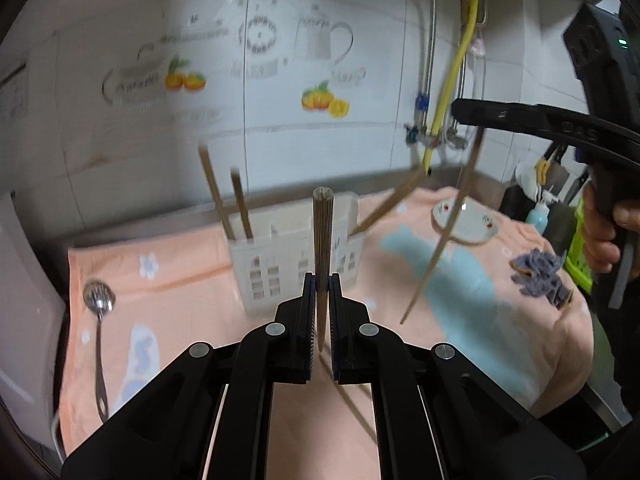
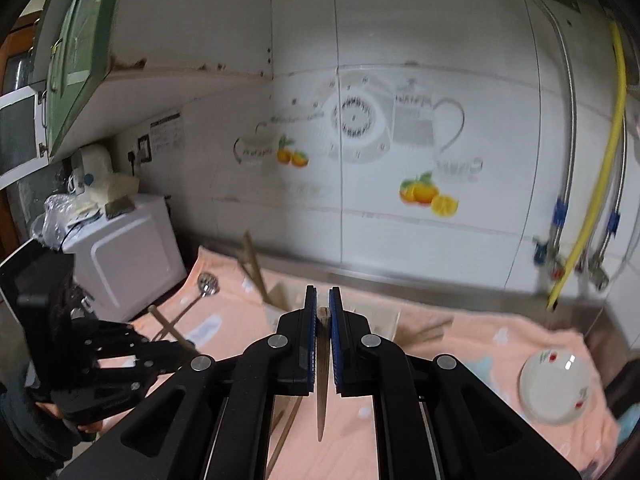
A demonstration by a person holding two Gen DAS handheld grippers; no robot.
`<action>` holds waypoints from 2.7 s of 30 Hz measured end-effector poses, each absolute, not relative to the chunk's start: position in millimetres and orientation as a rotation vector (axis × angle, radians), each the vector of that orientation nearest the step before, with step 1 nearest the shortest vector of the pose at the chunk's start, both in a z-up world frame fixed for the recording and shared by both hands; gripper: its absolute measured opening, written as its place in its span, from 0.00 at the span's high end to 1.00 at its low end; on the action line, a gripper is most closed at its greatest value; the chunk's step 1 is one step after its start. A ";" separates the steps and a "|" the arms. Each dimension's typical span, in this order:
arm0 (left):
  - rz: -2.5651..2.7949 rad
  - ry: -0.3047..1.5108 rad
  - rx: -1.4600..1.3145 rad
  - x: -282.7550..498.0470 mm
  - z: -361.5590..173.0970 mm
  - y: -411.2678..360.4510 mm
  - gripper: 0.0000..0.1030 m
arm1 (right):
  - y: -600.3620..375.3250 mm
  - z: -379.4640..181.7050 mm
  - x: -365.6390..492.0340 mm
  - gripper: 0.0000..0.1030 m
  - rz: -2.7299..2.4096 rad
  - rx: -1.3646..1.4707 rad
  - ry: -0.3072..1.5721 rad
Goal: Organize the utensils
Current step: 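Raise the left tool's chopstick over the holder while the right tool carries its own, then open the left tool over the holder while the right tool releases its chopstick, then move both open tools down to the last two chopsticks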
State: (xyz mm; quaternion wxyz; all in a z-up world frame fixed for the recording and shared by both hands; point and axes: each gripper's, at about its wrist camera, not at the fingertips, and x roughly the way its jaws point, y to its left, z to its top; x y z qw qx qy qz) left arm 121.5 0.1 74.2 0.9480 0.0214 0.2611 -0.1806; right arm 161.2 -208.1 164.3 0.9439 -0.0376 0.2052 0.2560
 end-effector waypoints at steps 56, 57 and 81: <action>-0.219 0.463 0.077 172.8 113.4 10.9 0.60 | -200.2 124.1 219.7 0.67 0.435 -0.099 0.481; -0.219 0.470 0.076 166.0 108.6 11.3 0.59 | -200.6 116.5 211.4 0.66 0.441 -0.099 0.493; -0.093 0.621 -0.013 89.5 3.1 49.0 0.25 | -156.7 -75.8 94.0 0.67 0.502 -0.115 0.816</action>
